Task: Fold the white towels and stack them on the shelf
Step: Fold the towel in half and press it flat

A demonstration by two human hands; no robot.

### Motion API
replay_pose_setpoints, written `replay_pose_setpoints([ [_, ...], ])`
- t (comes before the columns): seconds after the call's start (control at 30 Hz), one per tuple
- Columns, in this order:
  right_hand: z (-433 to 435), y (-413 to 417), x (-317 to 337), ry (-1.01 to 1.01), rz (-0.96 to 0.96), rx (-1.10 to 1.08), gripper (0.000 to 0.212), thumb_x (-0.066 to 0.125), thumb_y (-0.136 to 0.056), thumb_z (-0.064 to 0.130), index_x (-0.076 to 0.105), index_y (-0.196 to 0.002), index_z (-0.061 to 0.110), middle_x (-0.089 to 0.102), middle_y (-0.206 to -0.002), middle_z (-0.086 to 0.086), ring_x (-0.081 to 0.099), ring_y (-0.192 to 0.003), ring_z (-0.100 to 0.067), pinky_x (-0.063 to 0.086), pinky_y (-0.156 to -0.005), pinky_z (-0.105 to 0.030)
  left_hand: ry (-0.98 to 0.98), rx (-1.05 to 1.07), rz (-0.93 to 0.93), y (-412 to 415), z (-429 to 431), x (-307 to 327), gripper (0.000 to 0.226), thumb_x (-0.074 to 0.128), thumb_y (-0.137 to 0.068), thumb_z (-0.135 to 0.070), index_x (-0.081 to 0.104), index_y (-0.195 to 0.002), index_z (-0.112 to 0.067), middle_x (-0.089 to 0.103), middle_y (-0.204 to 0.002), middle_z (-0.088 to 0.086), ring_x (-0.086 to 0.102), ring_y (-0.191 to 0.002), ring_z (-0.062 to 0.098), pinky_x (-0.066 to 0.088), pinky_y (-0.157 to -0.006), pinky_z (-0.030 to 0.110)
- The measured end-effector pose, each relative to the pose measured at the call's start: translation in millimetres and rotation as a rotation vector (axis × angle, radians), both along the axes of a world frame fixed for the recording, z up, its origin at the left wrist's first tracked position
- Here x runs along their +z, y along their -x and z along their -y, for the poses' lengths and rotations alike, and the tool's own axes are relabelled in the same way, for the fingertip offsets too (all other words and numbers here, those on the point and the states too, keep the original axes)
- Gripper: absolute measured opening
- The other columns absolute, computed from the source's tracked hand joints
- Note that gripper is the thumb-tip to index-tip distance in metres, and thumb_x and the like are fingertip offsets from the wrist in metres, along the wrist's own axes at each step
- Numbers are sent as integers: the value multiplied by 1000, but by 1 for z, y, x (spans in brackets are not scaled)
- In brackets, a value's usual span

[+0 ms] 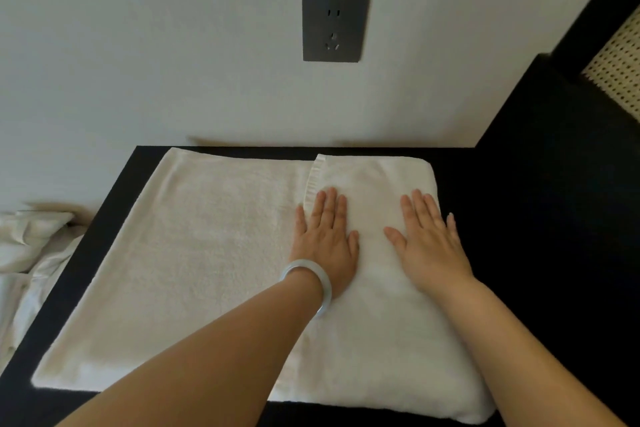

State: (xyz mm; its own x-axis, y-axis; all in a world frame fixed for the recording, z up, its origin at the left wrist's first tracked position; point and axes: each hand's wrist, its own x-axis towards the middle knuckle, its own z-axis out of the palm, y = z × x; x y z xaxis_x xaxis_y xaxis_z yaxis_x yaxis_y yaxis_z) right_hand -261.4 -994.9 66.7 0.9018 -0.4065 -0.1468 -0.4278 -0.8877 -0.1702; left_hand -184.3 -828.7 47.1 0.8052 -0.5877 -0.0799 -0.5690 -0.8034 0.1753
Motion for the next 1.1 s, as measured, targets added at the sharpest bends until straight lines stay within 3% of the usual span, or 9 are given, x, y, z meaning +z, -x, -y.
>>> replay_pose_setpoints([
  [0.13,-31,69,-6,-14,26,-11,87,-11,-84,73,-16,-156,23,-23,-162,8,-26,-147,-6,-10,-122,-38,10,8,-12,-2,1,0,65,4,-98,-44,-15,-153,-16,-23,-161,1,-24,-147,17,-8,-121,50],
  [0.27,-33,70,0,-68,54,-38,77,0,-91,65,-19,-154,25,-24,-163,7,-28,-146,-6,-9,-123,-39,22,8,-16,2,0,5,64,9,-101,-42,-11,-155,-15,-20,-162,2,-20,-148,18,-4,-121,51],
  [0.4,-44,80,-3,29,100,-55,70,-8,-91,65,-20,-152,33,-22,-161,10,-25,-147,-7,-13,-120,-41,19,8,-21,3,-2,7,63,9,-101,-42,-10,-155,-15,-19,-162,2,-19,-149,18,-4,-121,51],
  [0.5,-48,88,-5,-36,65,-55,65,3,-95,60,-23,-150,37,-25,-162,11,-28,-146,-5,-10,-121,-42,-6,-1,-47,3,-1,13,62,11,-103,-41,-11,-155,-15,-19,-162,2,-19,-149,19,-4,-121,51],
  [0.6,-50,86,0,28,81,-69,65,1,-94,60,-22,-149,33,-26,-160,8,-27,-146,-9,-14,-121,-45,-22,-23,-101,8,-5,24,63,10,-103,-46,-11,-155,-17,-20,-162,3,-19,-149,22,-7,-120,52],
  [0.77,-70,87,-1,87,-15,-97,66,4,-98,54,-20,-154,27,-23,-164,1,-27,-147,-14,-13,-121,-52,-61,-236,-55,61,-53,22,71,-12,-89,-58,-19,-153,-26,-30,-158,-2,-31,-144,20,-16,-117,54],
  [0.87,-87,58,12,77,54,-61,68,10,-99,50,-8,-158,20,-18,-165,-2,-29,-144,-11,-19,-119,-48,-68,-253,-108,63,-73,23,62,0,-98,-52,-20,-153,-29,-32,-157,-5,-32,-143,17,-20,-117,48],
  [0.97,-126,22,14,-39,120,86,68,13,-101,51,-4,-159,19,-16,-165,1,-28,-144,-7,-21,-119,-38,-37,-121,-129,45,-98,32,58,17,-106,-37,-7,-156,-20,-21,-161,-1,-24,-147,17,-18,-118,40],
  [1.1,-166,0,1,5,22,105,81,16,-100,62,-12,-156,10,-19,-164,-2,-22,-150,-17,-19,-120,-47,-51,231,-119,-2,-172,39,58,27,-105,-34,6,-156,-16,-10,-164,3,-13,-150,21,-6,-121,42],
])
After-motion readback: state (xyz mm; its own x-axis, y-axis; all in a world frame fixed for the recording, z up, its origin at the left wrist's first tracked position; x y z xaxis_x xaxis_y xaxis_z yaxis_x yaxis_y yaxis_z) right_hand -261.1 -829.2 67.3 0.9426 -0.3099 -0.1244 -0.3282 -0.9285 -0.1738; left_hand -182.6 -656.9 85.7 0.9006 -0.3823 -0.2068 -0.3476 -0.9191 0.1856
